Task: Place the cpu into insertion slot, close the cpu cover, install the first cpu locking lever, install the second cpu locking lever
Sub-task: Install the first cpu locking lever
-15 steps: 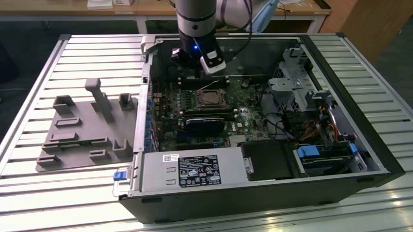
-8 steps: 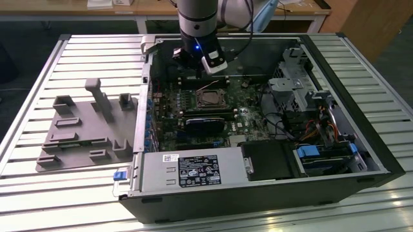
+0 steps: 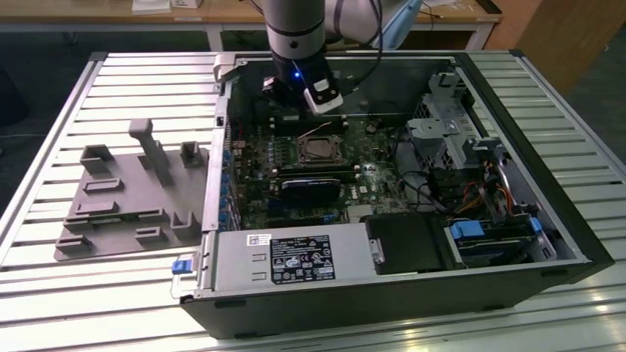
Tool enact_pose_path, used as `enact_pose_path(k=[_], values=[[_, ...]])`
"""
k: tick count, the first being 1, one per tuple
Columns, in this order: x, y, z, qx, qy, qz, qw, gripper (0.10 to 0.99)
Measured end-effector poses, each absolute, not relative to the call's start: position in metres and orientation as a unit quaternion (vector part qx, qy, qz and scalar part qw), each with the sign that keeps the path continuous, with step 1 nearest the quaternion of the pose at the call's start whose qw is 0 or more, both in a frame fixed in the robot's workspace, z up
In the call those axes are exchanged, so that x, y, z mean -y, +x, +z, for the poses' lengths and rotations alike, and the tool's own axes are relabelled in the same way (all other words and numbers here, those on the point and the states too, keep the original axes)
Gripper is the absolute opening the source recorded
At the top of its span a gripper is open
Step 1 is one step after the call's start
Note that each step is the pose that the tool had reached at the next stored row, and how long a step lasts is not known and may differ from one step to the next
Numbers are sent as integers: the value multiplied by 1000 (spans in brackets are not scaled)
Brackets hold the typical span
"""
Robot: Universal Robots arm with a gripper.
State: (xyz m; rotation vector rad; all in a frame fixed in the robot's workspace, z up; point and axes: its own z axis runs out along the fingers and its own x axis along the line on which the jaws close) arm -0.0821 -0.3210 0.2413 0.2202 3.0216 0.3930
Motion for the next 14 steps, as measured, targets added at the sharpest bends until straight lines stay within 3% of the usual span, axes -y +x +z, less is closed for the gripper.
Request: enact_pose_path(k=[8,14], values=[[321,-83,237,-988,82,110,65,102],[321,-79,232,-987,97,106,68,102]])
